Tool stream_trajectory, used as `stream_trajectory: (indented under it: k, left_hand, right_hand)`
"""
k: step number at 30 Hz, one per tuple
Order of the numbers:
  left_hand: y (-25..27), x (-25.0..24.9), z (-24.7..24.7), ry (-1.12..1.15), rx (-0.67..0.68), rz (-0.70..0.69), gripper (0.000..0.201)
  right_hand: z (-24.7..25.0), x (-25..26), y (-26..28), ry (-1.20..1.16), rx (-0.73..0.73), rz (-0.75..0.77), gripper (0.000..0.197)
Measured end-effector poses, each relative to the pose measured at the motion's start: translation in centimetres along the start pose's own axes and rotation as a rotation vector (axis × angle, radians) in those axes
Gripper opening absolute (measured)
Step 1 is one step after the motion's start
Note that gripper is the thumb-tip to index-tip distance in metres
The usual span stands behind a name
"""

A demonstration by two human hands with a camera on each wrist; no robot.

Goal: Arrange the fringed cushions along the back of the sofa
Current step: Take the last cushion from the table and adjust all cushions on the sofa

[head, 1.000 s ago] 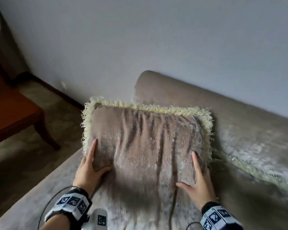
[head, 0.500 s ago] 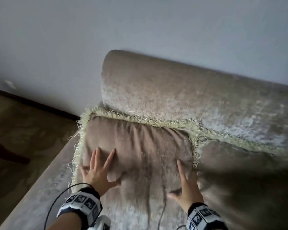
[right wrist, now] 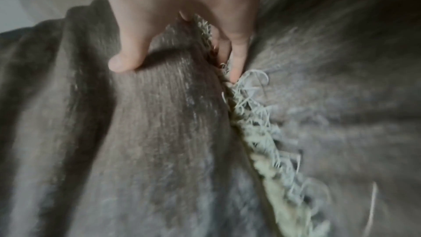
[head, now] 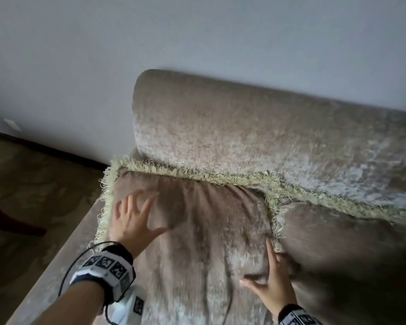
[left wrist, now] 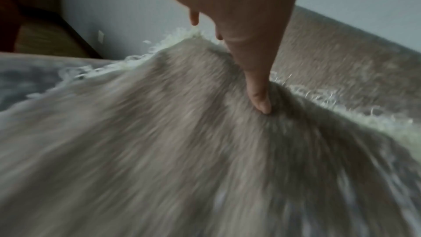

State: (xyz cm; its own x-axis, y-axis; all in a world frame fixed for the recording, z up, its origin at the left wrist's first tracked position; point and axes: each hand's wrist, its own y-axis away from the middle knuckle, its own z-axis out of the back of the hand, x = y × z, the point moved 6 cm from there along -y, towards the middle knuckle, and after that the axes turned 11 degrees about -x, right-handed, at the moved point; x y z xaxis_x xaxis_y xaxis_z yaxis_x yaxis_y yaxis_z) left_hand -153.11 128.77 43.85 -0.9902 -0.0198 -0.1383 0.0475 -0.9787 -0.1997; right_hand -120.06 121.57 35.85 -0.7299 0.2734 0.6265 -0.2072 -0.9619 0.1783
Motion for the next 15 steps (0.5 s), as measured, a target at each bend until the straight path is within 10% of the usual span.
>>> stream_trajectory:
  k: [8,15]
  left_hand:
    - [-6.9,-7.3,-3.5,-0.152,0.288,-0.503,0.131]
    - [-7.0,-6.7,-5.5,-0.183,0.388,-0.423,0.135]
  right_hand:
    - [-1.3,1.6,-0.9,0.044,0.042,0.155,0.137]
    - [-1.9,0.5,-1.4,-0.022,0.072,0.155,0.135]
